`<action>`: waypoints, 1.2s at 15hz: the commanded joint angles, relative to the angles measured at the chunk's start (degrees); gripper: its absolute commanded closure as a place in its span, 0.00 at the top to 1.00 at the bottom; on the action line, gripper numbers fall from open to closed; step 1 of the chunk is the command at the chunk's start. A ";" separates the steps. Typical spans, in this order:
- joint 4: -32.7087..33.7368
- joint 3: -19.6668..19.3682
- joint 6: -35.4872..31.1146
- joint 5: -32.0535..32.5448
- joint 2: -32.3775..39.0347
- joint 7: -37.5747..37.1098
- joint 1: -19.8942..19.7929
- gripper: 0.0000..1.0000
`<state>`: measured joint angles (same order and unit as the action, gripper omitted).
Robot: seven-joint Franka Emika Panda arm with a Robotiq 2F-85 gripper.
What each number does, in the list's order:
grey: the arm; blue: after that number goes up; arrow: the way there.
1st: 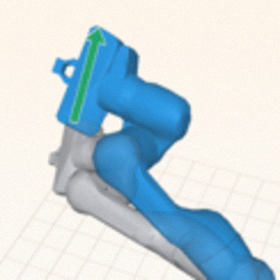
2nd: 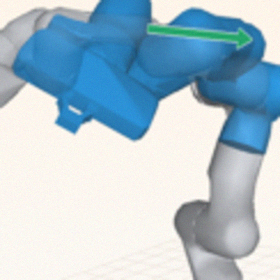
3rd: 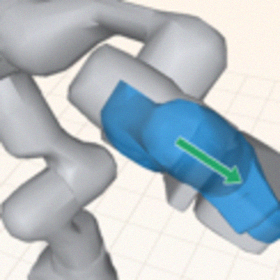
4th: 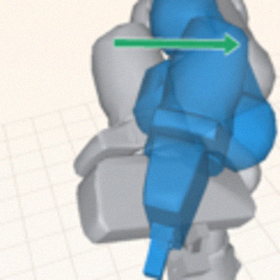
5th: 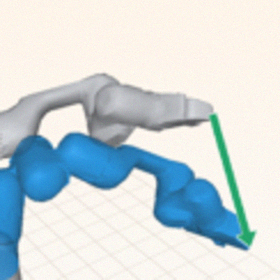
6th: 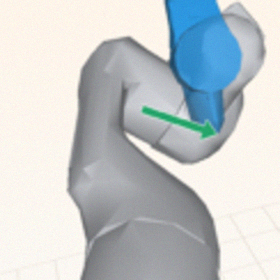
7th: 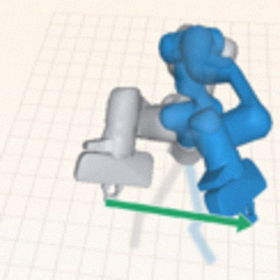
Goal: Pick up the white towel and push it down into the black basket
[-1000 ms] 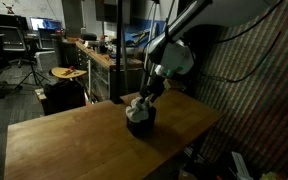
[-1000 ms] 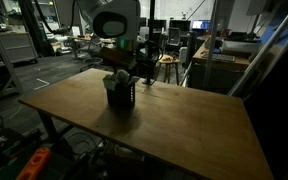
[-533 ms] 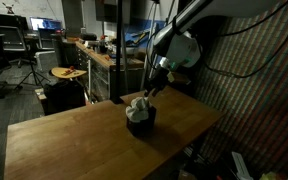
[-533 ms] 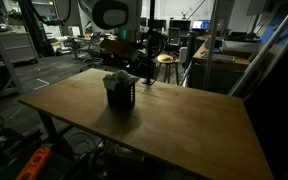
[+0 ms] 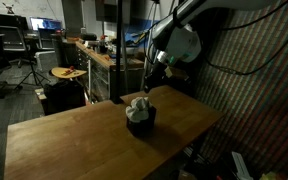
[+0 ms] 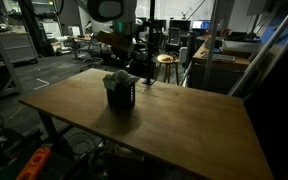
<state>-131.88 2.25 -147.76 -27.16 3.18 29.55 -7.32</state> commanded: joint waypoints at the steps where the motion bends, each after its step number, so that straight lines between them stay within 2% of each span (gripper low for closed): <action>1: -0.37 -1.05 1.30 1.20 -1.75 -1.72 1.64 0.02; 18: 2.10 -0.16 3.23 1.21 2.81 -0.47 4.20 0.03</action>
<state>-131.86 2.43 -145.32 -27.16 4.70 29.26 -3.32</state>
